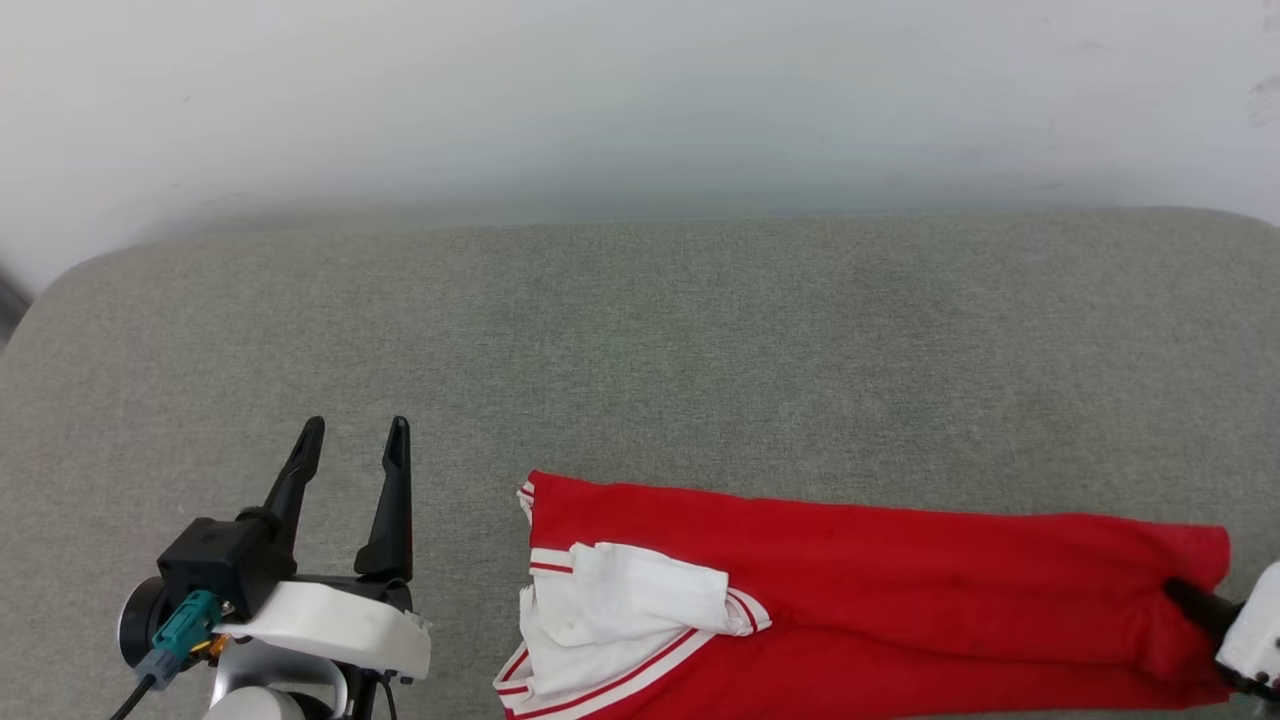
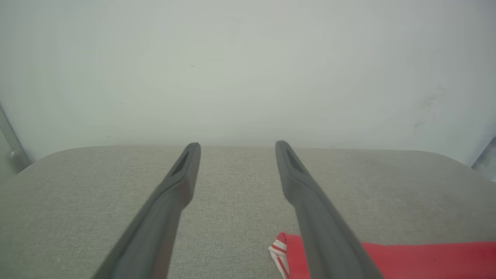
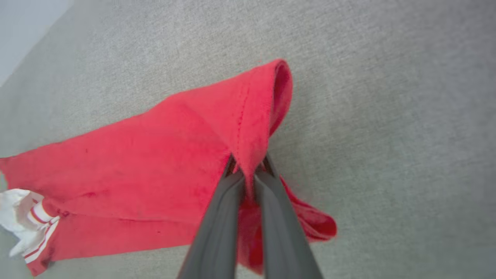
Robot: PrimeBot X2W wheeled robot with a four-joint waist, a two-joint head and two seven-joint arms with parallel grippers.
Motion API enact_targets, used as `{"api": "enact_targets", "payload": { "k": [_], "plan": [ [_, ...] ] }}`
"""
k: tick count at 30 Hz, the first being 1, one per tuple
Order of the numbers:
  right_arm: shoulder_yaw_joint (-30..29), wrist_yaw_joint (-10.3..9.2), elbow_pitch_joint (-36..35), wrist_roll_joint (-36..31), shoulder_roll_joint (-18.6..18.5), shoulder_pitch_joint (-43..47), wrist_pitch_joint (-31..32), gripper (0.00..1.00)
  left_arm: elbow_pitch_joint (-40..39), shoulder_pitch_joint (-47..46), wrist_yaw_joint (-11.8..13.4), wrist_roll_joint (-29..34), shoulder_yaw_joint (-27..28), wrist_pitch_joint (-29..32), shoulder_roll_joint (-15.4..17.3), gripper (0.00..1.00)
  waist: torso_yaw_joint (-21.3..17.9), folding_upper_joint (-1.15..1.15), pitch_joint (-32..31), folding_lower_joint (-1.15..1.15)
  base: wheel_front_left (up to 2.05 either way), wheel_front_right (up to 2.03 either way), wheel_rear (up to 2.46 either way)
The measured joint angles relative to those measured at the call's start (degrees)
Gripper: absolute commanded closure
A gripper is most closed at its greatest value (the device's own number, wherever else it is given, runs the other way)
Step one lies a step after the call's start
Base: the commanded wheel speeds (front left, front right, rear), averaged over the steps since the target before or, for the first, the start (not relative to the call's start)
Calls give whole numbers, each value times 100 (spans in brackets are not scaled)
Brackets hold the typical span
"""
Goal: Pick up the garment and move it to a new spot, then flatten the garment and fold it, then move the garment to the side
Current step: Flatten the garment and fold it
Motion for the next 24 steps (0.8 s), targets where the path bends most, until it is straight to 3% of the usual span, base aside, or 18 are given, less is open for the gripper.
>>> {"api": "enact_targets", "payload": {
  "k": [6, 12, 17, 24],
  "plan": [
    [-207, 0, -46, 1207, 992, -92, 865, 100, -20, 17, 26, 1, -29, 44, 23, 0, -42, 0, -18, 0, 0, 0, 0],
    [111, 0, -115, 2651, 1327, -135, 1462, 100, -16, 14, 19, 11, -143, 122, 15, 0, 50, 0, -68, 0, 0, 0, 0],
    [1117, 0, 126, 3867, 1339, -326, 1234, 100, 3, -42, -33, 19, -245, 190, -1, 0, 207, 0, -95, 0, 0, 0, 0],
    [2713, -1, 475, 4389, 1348, -696, 471, 100, 73, -197, -133, 59, -400, 245, -48, 0, 503, 0, -78, 0, 0, 0, 0]
  ]
}}
